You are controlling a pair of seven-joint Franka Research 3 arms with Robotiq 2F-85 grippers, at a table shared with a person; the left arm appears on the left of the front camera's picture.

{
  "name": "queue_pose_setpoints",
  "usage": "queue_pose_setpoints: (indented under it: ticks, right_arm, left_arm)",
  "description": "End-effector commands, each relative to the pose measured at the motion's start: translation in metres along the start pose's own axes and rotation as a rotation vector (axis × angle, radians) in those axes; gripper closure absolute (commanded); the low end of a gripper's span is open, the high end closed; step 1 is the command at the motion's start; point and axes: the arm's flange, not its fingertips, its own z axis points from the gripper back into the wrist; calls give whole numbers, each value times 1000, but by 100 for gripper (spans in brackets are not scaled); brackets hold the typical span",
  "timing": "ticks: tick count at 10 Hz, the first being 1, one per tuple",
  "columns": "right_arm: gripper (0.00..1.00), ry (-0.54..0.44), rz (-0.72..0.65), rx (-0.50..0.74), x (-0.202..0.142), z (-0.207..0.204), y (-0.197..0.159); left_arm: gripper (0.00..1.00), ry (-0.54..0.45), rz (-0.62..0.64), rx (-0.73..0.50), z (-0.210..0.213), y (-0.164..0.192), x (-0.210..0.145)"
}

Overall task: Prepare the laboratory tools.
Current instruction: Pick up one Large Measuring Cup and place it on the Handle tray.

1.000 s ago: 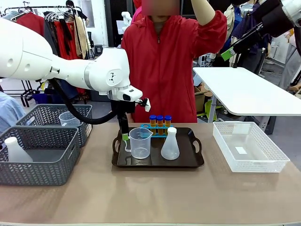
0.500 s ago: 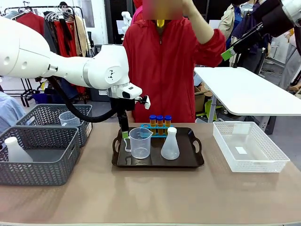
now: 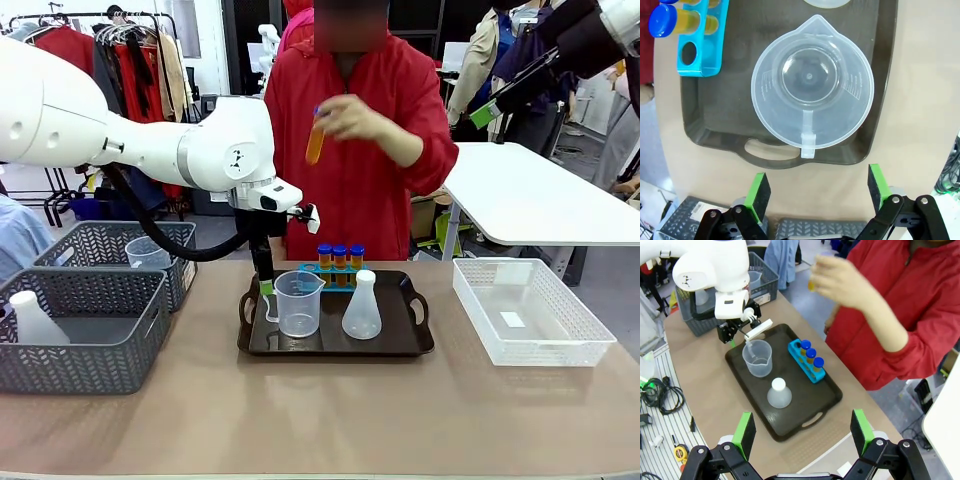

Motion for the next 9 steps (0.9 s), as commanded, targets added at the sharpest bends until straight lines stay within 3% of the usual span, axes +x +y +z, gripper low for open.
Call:
queue_pose_setpoints:
  ticks: [1,9]
  right_arm:
    - [0,-9,-1,7,0,1,0]
    - [0,-9,-1,7,0,1,0]
  left_arm:
    - [0,13,33,1,15,7,-9]
    - [0,-223,175,63,150,30,-99]
